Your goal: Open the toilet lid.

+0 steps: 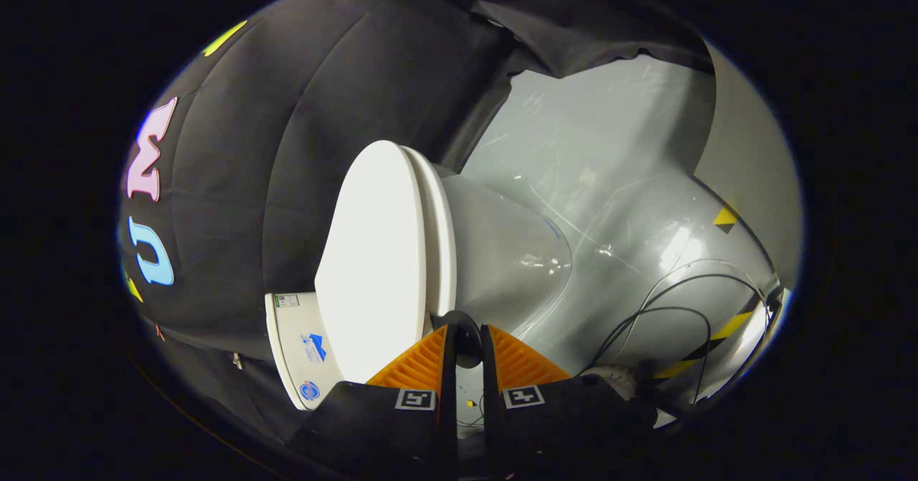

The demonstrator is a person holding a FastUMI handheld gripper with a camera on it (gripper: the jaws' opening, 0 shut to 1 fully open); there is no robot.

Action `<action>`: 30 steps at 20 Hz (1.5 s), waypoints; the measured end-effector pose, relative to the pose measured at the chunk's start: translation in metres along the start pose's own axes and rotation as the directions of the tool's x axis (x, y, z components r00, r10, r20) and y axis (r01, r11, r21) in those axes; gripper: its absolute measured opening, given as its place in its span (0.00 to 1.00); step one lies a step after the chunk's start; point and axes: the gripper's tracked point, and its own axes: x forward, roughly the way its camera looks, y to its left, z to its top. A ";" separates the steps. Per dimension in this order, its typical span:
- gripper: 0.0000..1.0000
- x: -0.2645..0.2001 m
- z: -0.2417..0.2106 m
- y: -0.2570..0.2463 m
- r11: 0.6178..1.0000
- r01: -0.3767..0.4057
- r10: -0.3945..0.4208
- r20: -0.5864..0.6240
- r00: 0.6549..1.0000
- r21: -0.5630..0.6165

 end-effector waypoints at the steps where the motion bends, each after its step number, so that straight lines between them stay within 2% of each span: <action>1: 0.20 0.003 -0.001 0.002 1.000 -0.006 0.006 0.005 1.000 -0.010; 5: 0.20 0.004 -0.002 0.005 0.999 -0.040 0.040 0.017 0.999 0.031; 6: 0.20 -0.019 -0.008 0.007 0.996 -0.041 0.037 0.042 0.998 0.082; 7: 0.13 0.007 0.000 0.008 0.994 -0.055 0.053 0.022 0.998 0.092; 8: 0.05 0.001 0.000 0.005 0.993 -0.062 0.060 0.028 0.998 0.098; 13: 0.05 -0.006 0.002 0.011 0.997 -0.058 0.056 0.054 0.997 0.047; 17: 0.05 -0.028 0.006 0.048 0.987 -0.161 0.158 0.085 0.984 0.022; 21: 0.05 -0.068 -0.003 0.114 0.953 -0.283 0.295 0.111 0.949 -0.109; 25: 0.05 -0.111 -0.031 0.197 0.880 -0.379 0.417 0.082 0.905 -0.287; 28: 0.05 -0.127 -0.056 0.244 0.821 -0.341 0.420 0.078 0.904 -0.457; 30: 0.05 -0.131 -0.071 0.265 0.793 -0.299 0.402 0.086 0.912 -0.531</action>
